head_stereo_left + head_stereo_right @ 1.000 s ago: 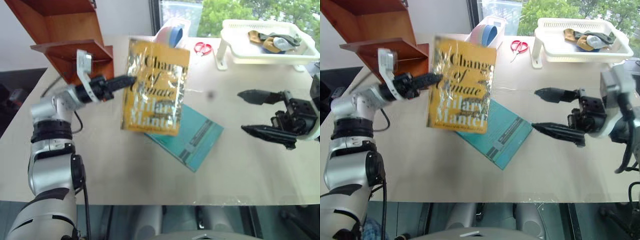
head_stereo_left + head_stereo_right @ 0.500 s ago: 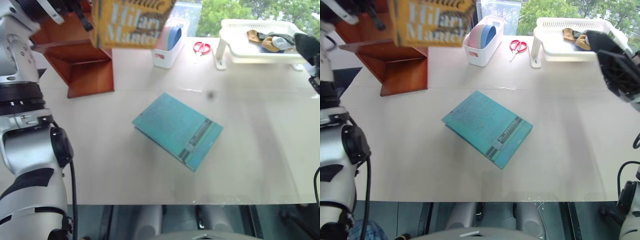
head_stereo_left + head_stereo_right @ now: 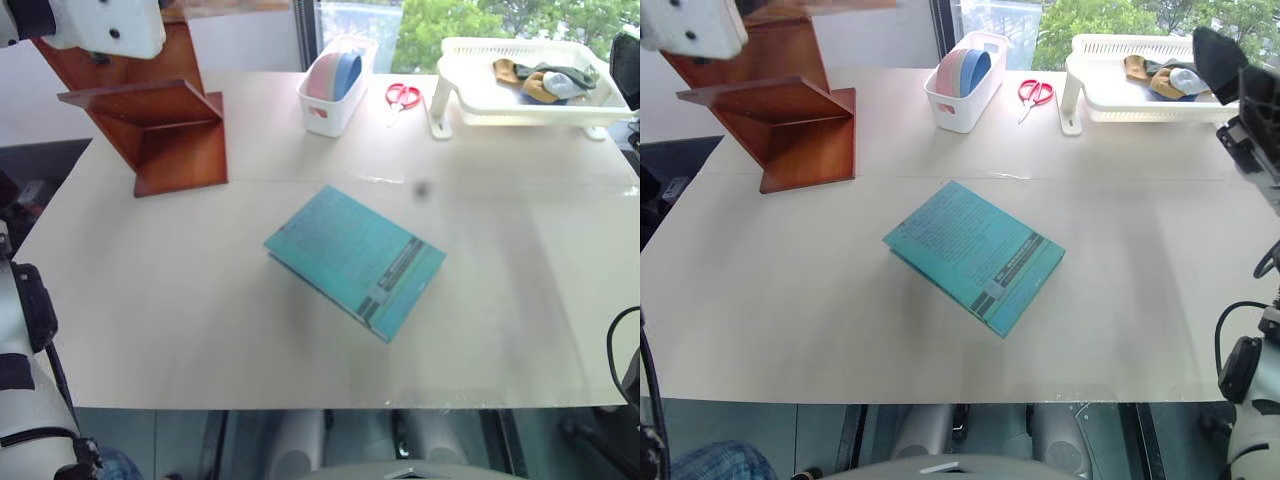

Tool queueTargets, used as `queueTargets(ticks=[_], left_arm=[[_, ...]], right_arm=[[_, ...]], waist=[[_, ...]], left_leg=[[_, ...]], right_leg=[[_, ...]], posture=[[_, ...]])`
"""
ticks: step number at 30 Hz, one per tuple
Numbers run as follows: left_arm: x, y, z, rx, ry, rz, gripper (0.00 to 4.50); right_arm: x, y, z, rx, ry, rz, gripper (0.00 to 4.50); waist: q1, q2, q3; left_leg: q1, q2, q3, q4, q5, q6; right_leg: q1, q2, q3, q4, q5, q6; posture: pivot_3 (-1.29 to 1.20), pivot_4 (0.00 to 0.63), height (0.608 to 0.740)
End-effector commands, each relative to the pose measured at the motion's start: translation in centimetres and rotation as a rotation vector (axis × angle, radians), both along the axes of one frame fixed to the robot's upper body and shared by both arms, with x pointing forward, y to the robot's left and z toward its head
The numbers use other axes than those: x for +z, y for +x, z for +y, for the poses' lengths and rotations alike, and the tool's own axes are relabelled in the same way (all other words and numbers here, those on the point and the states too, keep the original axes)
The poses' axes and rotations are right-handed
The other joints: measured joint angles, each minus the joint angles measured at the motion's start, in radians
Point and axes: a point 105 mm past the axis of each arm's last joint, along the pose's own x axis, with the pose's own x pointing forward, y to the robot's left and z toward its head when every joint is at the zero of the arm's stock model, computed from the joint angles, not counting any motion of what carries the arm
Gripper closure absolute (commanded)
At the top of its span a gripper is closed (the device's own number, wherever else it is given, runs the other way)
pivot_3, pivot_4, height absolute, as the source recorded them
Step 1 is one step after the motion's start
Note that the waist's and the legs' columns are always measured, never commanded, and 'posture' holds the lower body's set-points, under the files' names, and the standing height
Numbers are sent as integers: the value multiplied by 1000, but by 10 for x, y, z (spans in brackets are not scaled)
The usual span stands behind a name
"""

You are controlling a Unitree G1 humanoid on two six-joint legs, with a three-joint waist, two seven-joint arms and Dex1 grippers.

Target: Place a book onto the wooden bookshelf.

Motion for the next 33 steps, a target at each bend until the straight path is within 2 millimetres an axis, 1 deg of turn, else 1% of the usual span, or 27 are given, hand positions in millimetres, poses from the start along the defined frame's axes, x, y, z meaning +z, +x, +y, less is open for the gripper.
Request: queueTargets(ticks=[1, 5, 7, 8, 10, 15, 17, 18, 22, 23, 24, 25, 30, 33], left_arm=[[7, 1, 21, 74, -3, -46, 4355], [-12, 23, 32, 137, -39, -2, 4355], [-16, 29, 38, 173, -34, 3, 4355], [-17, 30, 40, 184, -32, 4, 4355], [-22, 35, 50, 238, -39, 20, 4355], [-17, 38, 55, 267, -67, 4, 4355], [-16, 39, 57, 281, -71, 2, 3354], [-16, 39, 59, 292, -71, 7, 2962], [-18, 39, 70, 347, -44, -2, 1060], [-19, 39, 74, 361, -39, -3, 477], [-19, 38, 76, 369, -37, -5, 133], [-20, 38, 78, 373, -49, -3, 10], [-25, 29, 90, 385, -82, 10, 10], [-24, 20, 92, 354, -106, 8, 10]], right_arm=[[8, -4, 5, 4, -32, -48, 0], [14, -5, 11, 9, -36, -77, 0], [15, -6, 12, 5, -37, -83, 0], [15, -6, 13, 4, -37, -84, 0], [16, -7, 13, -6, -38, -92, 0], [14, -9, 13, -28, -37, -94, 0], [13, -9, 12, -37, -40, -92, 0], [13, -10, 12, -41, -40, -91, 0], [11, -11, 12, -54, -44, -89, 0], [11, -12, 11, -58, -45, -88, 0], [11, -12, 11, -61, -46, -88, 0], [11, -12, 10, -65, -45, -88, 0], [13, -11, 8, -80, -47, -86, 0], [14, -11, 6, -86, -53, -86, 0]], waist=[[0, 0, 0], [1, 0, 0], [1, 0, 0], [1, 0, 0], [1, 0, 0], [-5, 0, 0], [-5, 0, 0], [-5, 0, 0], [-3, 0, 0], [-3, 0, 0], [-2, 0, 0], [-2, 0, 0], [-3, 0, 0], [-6, 0, 0]], left_leg=[[-1, 0, 0, 0, 0, 0], [-2, 0, 1, 0, 0, 0], [-3, 0, 0, 0, 0, 0], [-9, 0, -1, 2, 0, 0], [-14, 0, 0, 3, 0, 0], [-14, 0, 0, 2, 0, 0], [-14, 0, 0, 2, 0, 0], [-14, 0, 0, 2, 0, 0], [-14, 0, 0, 3, 0, 0], [-14, 0, 0, 3, 0, 0], [-14, 0, 0, 3, 0, 0], [-14, 0, 0, 3, 0, 0], [-14, 0, 0, 3, 0, 0], [-14, 0, 0, 3, 0, 0]], right_leg=[[0, 0, 0, 0, 0, 0], [-4, 0, 1, 2, 0, 0], [-4, 0, 0, 2, 0, 0], [-8, 0, 0, 2, 0, 0], [-13, 0, 0, 3, 0, 0], [-13, 0, 0, 1, 0, 0], [-13, 0, 0, 1, 0, 0], [-13, 0, 0, 1, 0, 0], [-13, 0, 0, 2, 0, 0], [-13, 0, 0, 2, 0, 0], [-13, 0, 0, 2, 0, 0], [-13, 0, 0, 3, 0, 0], [-13, 0, 0, 3, 0, 0], [-13, 0, 0, 3, 0, 0]], posture=[[0, 150, 740], [0, 150, 740], [0, 150, 740], [0, 150, 740], [0, 150, 740], [0, 150, 740], [0, 150, 740], [0, 150, 740], [0, 150, 740], [0, 150, 740], [0, 150, 740], [0, 150, 740], [0, 150, 740], [0, 150, 740]])
